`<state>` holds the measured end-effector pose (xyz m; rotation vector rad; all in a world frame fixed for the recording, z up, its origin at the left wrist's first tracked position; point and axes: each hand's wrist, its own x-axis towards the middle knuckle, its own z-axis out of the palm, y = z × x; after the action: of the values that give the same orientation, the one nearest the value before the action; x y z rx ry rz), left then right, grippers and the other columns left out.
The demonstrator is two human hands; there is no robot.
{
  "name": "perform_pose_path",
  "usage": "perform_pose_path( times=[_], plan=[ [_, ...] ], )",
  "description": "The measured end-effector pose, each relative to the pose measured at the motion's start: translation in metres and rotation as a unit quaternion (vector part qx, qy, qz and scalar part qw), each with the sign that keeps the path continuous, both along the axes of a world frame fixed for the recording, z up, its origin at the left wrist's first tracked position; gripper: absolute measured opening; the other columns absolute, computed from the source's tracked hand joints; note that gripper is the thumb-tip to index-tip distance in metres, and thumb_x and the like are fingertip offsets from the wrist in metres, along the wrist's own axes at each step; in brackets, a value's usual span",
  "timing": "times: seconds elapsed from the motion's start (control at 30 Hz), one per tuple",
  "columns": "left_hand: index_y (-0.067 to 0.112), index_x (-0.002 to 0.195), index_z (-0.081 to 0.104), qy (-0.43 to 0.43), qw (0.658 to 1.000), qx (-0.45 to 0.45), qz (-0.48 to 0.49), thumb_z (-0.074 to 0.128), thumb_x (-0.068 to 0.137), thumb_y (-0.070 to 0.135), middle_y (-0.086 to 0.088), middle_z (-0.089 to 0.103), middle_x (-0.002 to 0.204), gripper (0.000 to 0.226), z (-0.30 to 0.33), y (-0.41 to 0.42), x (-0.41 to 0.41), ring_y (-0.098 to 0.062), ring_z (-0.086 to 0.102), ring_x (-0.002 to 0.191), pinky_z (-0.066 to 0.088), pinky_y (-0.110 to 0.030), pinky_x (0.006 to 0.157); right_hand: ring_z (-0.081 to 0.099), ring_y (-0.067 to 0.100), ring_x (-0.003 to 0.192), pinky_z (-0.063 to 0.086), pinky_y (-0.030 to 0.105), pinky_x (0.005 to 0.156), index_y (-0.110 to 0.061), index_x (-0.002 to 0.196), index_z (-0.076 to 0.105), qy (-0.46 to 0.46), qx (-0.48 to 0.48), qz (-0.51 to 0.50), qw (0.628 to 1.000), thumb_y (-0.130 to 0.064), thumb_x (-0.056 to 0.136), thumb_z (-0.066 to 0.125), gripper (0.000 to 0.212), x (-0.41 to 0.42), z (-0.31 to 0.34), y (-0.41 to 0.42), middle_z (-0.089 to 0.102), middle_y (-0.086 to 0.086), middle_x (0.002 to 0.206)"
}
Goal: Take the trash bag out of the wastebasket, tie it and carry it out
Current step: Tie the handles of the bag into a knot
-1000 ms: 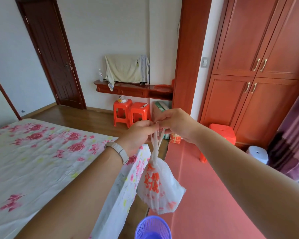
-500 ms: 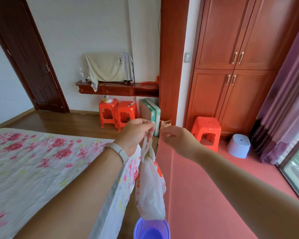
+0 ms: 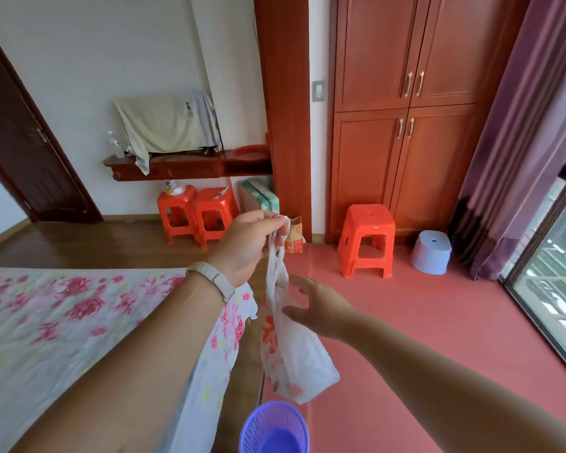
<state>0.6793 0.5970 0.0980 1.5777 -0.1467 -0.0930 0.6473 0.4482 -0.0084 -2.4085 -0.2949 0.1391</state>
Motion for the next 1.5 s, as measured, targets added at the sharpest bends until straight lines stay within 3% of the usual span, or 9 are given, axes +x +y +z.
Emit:
perform_pose_path(
  times=[0.3,0.43,0.57,0.73,0.9,1.17,1.5],
  plan=[
    [0.004,0.082,0.066,0.033,0.999,-0.029,0.020,0.054,0.094,0.008,-0.006,0.062,0.072,0.017,-0.008,-0.119,0.062,-0.018,0.054,0.063,0.047,-0.034,0.074,0.056,0.021,0.116,0.047,0.033,0.094,-0.024,0.140,0.044,-0.021,0.011,0.051,0.998,-0.037,0.089,0.065,0.056,0.071,-0.018,-0.119,0.059,0.001,0.130],
    [0.003,0.081,0.064,0.032,0.999,-0.033,0.019,0.053,0.094,0.008,-0.005,0.061,0.069,0.018,-0.007,-0.167,0.089,-0.018,0.053,0.064,0.048,-0.035,0.074,0.056,0.021,0.112,0.044,0.029,0.085,-0.023,0.141,0.042,-0.047,-0.010,0.056,0.997,-0.037,0.090,0.062,0.057,0.105,-0.018,-0.169,0.057,0.001,0.131],
    [0.001,0.083,0.064,0.027,0.999,-0.036,0.024,0.053,0.094,0.009,-0.004,0.061,0.069,0.018,-0.005,-0.198,0.117,-0.019,0.054,0.066,0.047,-0.039,0.080,0.054,0.023,0.120,0.048,0.034,0.092,-0.021,0.148,0.034,-0.063,-0.046,0.065,0.995,-0.037,0.092,0.059,0.063,0.134,-0.012,-0.207,0.050,0.000,0.143],
    [0.002,0.084,0.064,0.027,0.998,-0.058,0.015,0.054,0.093,0.007,-0.005,0.062,0.071,0.014,-0.009,-0.228,0.158,-0.017,0.055,0.062,0.051,-0.028,0.067,0.054,0.024,0.122,0.048,0.036,0.093,-0.021,0.146,0.035,-0.061,-0.068,0.055,0.994,-0.037,0.093,0.059,0.061,0.175,-0.012,-0.237,0.048,-0.001,0.145],
    [0.003,0.086,0.066,0.058,0.995,-0.078,-0.002,0.056,0.092,0.006,-0.006,0.063,0.073,0.013,-0.035,-0.242,0.213,-0.018,0.056,0.064,0.049,-0.030,0.070,0.056,0.024,0.114,0.046,0.032,0.083,-0.022,0.142,0.039,-0.038,-0.093,0.044,0.994,-0.038,0.093,0.057,0.055,0.224,-0.033,-0.250,0.052,-0.001,0.137],
    [0.011,0.076,0.068,0.085,0.994,-0.037,-0.054,0.058,0.091,0.011,-0.009,0.064,0.077,0.018,-0.084,-0.237,0.330,-0.017,0.058,0.065,0.043,-0.037,0.075,0.057,0.028,0.112,0.049,0.039,0.087,-0.018,0.138,0.041,0.014,-0.140,0.055,0.988,-0.038,0.092,0.056,0.052,0.335,-0.076,-0.245,0.053,0.002,0.136],
    [0.011,0.076,0.071,0.097,0.991,-0.060,-0.065,0.057,0.092,0.011,-0.010,0.066,0.078,0.021,-0.071,-0.192,0.483,-0.020,0.059,0.071,0.046,-0.037,0.079,0.056,0.025,0.116,0.044,0.031,0.087,-0.021,0.138,0.044,-0.002,-0.116,0.049,0.992,-0.033,0.091,0.055,0.050,0.503,-0.063,-0.195,0.055,0.000,0.134]
  ],
)
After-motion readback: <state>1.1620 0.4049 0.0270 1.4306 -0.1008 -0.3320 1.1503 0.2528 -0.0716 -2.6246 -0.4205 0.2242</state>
